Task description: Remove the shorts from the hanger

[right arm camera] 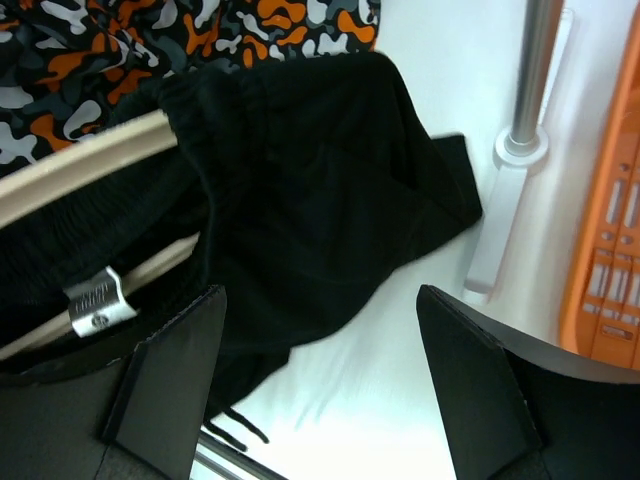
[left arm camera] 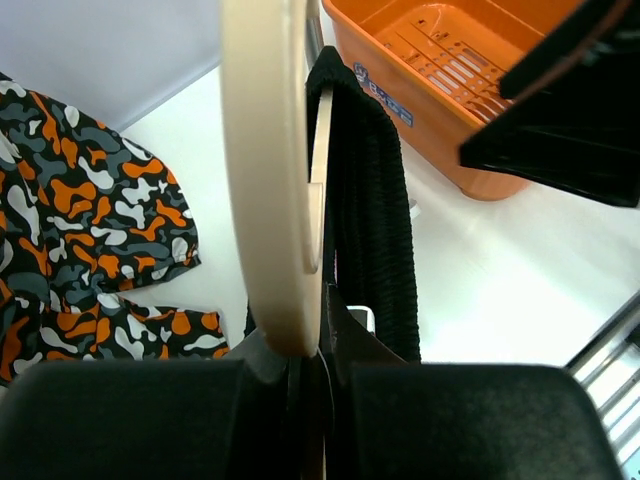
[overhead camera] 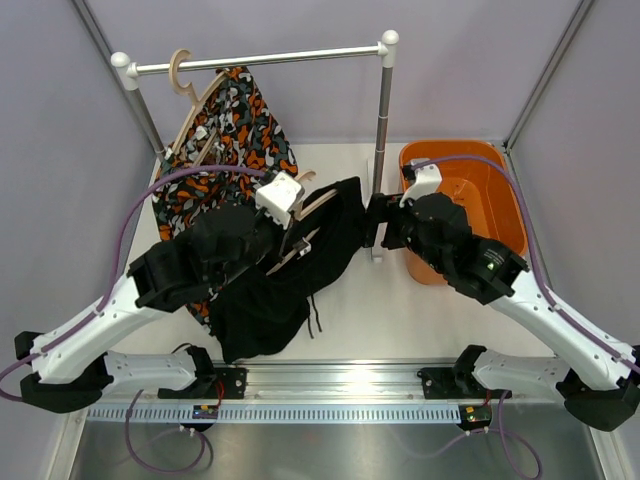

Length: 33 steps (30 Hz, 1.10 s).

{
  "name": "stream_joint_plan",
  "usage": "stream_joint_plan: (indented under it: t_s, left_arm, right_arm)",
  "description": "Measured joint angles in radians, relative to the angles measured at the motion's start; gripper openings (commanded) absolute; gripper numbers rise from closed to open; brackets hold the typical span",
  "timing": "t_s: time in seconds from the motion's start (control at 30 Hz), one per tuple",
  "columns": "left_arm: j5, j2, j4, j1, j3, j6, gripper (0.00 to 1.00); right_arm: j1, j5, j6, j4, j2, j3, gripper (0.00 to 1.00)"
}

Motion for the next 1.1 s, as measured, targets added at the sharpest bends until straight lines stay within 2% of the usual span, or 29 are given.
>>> stream_joint_plan:
  t_s: [0.37,0.5,0.6,0.63,0.7,0.73,0.87,1.1]
  left_arm:
    - [-0.026,-0.042,0.000,-0.034,-0.056,-0.016,0.00]
    - [-0.026,-0.043,0.000,-0.039,-0.058,-0.015,0.00]
    - [-0.024,-0.047,0.000,-0.040,-0.058,-0.016,0.00]
    - [-0.024,-0.049,-0.001,-0.040,-0.058,-0.016,0.00]
    - [-0.024,-0.054,-0.002,-0.040,-0.058,-0.016,0.00]
    - [-0.024,-0.055,-0.003,-0.040,-0.058,-0.018,0.00]
    - [-0.019,-0.061,-0.003,-0.040,-0.058,-0.022,0.00]
    - [0.019,-0.093,-0.005,-0.040,-0.058,-0.038,0.00]
  right_arm:
    - [0.035,0.000,0.000,0.058,0.120,0.082,0.84]
    - [0.036,0.006,0.001,0.068,0.174,0.097,0.79]
    - [0.037,0.020,-0.002,0.066,0.208,0.104,0.67]
    - [0.037,0.026,-0.002,0.065,0.218,0.111,0.57]
    - [0.037,0.037,-0.006,0.064,0.238,0.130,0.45]
    - [0.037,0.043,-0.006,0.064,0.246,0.140,0.29]
    - [0.040,0.076,-0.013,0.063,0.254,0.170,0.00]
    - [0.016,0.142,-0.013,0.031,0.272,0.238,0.00]
